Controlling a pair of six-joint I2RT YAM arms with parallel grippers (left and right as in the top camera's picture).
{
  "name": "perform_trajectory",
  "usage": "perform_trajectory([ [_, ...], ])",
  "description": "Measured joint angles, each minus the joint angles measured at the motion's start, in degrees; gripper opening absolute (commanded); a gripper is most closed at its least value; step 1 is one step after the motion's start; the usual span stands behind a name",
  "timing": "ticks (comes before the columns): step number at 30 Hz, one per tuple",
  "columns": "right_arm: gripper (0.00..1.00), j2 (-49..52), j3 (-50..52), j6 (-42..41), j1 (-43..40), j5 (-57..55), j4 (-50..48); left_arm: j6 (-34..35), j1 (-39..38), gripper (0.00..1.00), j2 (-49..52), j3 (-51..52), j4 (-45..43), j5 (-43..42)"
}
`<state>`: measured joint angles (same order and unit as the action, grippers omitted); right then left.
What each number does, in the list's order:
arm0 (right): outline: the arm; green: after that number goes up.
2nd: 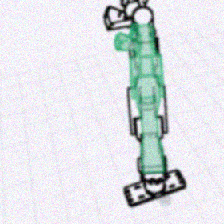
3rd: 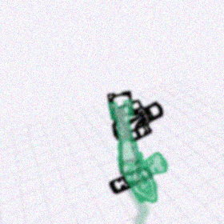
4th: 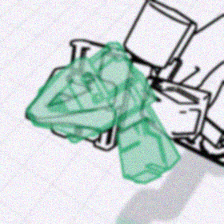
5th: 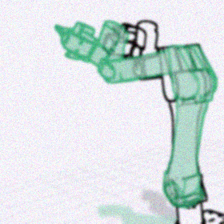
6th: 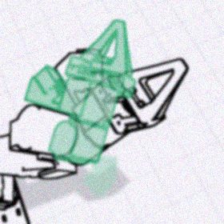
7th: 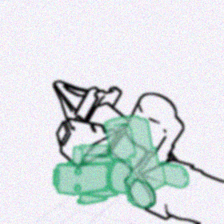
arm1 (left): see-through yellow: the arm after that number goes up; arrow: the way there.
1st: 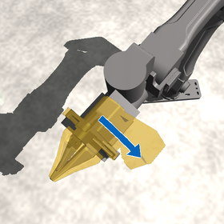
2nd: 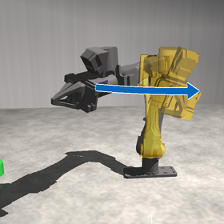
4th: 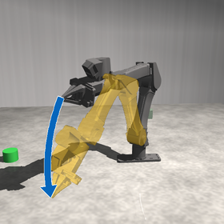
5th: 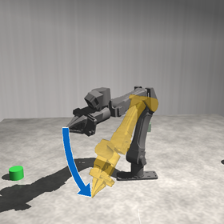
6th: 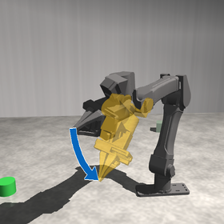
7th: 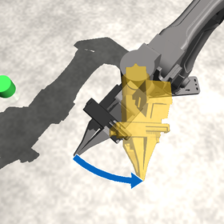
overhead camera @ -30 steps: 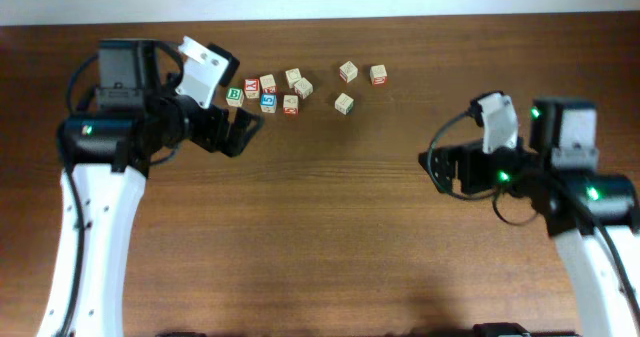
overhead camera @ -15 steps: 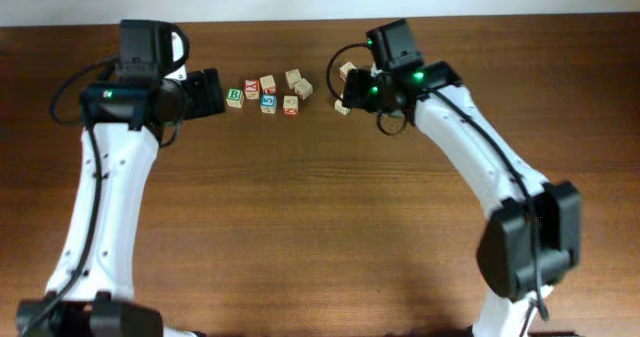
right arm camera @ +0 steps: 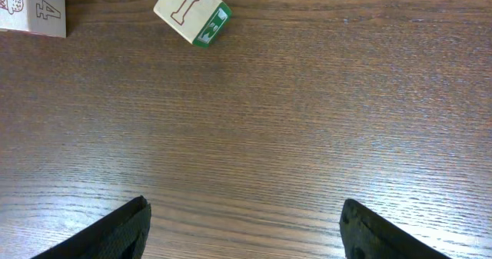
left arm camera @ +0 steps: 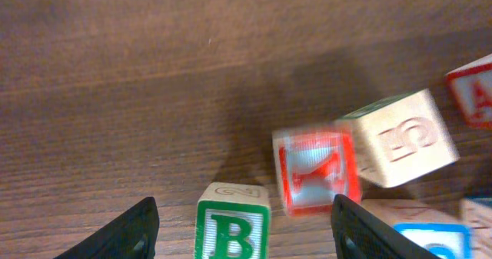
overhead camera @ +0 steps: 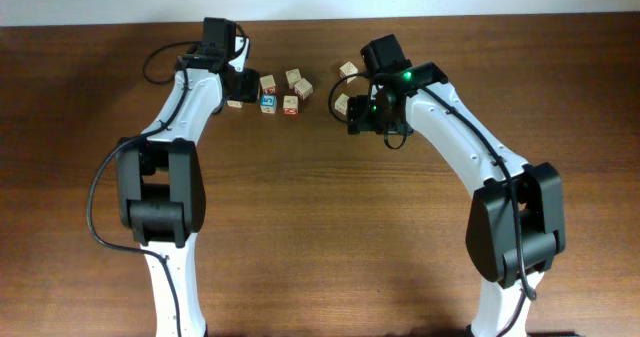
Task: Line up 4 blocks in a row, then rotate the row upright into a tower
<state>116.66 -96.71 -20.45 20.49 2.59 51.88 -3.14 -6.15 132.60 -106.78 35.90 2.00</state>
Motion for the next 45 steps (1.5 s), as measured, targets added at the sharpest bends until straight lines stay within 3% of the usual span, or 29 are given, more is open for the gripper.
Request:
perform_trajectory([
  [2,0.79,0.00,0.00,0.11,0.00,0.00,0.00,-0.35,0.28,0.61,1.20,0.00,0.46,0.00],
  [4,0.79,0.00,0.00,0.13,0.00,0.00,0.00,-0.70,0.24,0.39,1.27,-0.02,0.94,0.04],
  [9,0.79,0.00,0.00,0.11,0.00,0.00,0.02,-0.94,0.24,0.28,1.46,-0.04,2.62,0.42],
  [12,0.79,0.00,0.00,0.13,0.00,0.00,-0.02,-0.74,0.24,0.27,1.49,-2.12,8.94,0.42],
  [16,0.80,0.00,0.00,0.13,0.00,-0.02,0.09,3.50,0.24,0.28,1.03,-14.23,23.58,0.37],
  [18,0.81,0.00,0.00,0.11,0.00,-0.24,0.15,7.56,0.17,0.32,-0.28,-16.76,37.16,-5.25],
  [21,0.81,0.00,0.00,0.13,0.00,-0.68,0.07,8.94,-2.36,0.31,-0.83,-13.16,47.87,-9.16],
  [22,0.81,0.00,0.00,0.15,-0.02,-0.87,0.04,9.05,-6.51,0.31,-0.83,-9.62,48.37,-10.69],
  [25,0.81,0.00,0.00,0.13,-0.07,-1.09,0.35,9.86,-12.31,0.32,-1.18,-1.88,45.46,-11.89],
  [29,0.81,0.00,0.00,0.15,-0.07,-1.11,0.42,12.11,-15.63,0.61,-1.14,2.78,39.91,-11.04],
  [31,0.82,0.00,0.00,0.15,-0.07,-1.11,0.37,12.57,-15.54,0.65,-1.14,2.80,39.85,-10.36],
  [34,0.82,0.00,0.00,0.15,-0.11,-1.11,0.15,12.63,-15.47,0.66,-1.14,0.87,41.48,-9.27],
  [36,0.82,0.00,0.00,0.17,-0.11,-1.09,0.17,12.63,-14.64,0.66,-0.96,-7.93,43.23,-5.01],
  [38,0.82,0.00,0.00,0.17,-0.11,-1.11,0.09,12.63,-11.93,0.66,-1.05,-16.35,35.28,0.35],
  [41,0.82,0.00,0.00,0.20,-0.11,-1.09,0.11,11.72,-7.28,0.64,-1.09,-16.52,20.70,4.28],
  [45,0.83,0.00,0.00,0.15,-0.11,-1.09,0.15,4.37,-7.67,0.56,3.74,-16.04,16.98,1.64],
])
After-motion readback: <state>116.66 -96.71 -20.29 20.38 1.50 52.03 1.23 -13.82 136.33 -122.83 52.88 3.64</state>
